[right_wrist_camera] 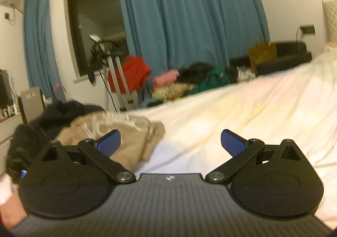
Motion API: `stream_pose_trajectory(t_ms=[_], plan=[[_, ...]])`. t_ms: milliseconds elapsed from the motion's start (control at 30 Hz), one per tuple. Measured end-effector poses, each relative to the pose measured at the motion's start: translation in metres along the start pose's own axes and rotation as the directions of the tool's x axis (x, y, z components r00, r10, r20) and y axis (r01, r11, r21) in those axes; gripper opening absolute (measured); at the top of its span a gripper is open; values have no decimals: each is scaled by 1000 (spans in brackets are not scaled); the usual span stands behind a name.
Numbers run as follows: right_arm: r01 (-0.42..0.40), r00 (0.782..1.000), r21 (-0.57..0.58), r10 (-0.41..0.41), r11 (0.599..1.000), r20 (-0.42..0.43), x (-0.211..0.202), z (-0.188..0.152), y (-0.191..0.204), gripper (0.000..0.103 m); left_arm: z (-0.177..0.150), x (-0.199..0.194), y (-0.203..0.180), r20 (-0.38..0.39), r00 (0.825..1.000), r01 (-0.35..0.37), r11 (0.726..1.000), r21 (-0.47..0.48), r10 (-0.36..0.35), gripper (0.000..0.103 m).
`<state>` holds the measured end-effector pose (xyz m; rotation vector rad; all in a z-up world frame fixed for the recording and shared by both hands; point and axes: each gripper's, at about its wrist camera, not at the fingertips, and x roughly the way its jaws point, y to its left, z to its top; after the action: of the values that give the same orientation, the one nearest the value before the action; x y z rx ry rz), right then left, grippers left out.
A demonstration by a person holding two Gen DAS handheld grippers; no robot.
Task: Fold clothes
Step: 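Grasp the beige t-shirt with the left gripper and lift it up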
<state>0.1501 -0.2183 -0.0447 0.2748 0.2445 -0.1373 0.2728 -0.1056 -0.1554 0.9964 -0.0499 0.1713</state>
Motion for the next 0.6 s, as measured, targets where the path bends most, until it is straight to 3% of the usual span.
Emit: stream_pose_trajectory(t_ms=[67, 167, 233, 333, 433, 533, 600], plan=[[8, 1000, 20, -8, 1000, -24, 8, -5, -2, 103, 0, 8, 10, 3, 995, -98, 994, -52, 99, 103], [13, 1000, 37, -12, 999, -27, 9, -7, -2, 103, -7, 31, 32, -122, 981, -170, 975, -140, 153, 103], [17, 1000, 32, -16, 999, -24, 7, -7, -2, 103, -24, 51, 34, -235, 966, -141, 982, -124, 109, 103], [17, 1000, 19, -17, 1000, -18, 4, -6, -1, 103, -53, 71, 32, -316, 946, -107, 991, -86, 74, 103], [13, 1000, -6, -13, 1000, -12, -1, -7, 2, 103, -62, 68, 71, -307, 950, -145, 953, -265, 59, 101], [6, 1000, -37, -6, 999, -4, -6, -9, 8, 103, -41, 51, 120, -231, 965, -217, 882, -419, 127, 101], [2, 1000, -61, -1, 998, 9, -8, -10, 13, 103, -18, 32, 151, -151, 972, -230, 851, -473, 178, 101]])
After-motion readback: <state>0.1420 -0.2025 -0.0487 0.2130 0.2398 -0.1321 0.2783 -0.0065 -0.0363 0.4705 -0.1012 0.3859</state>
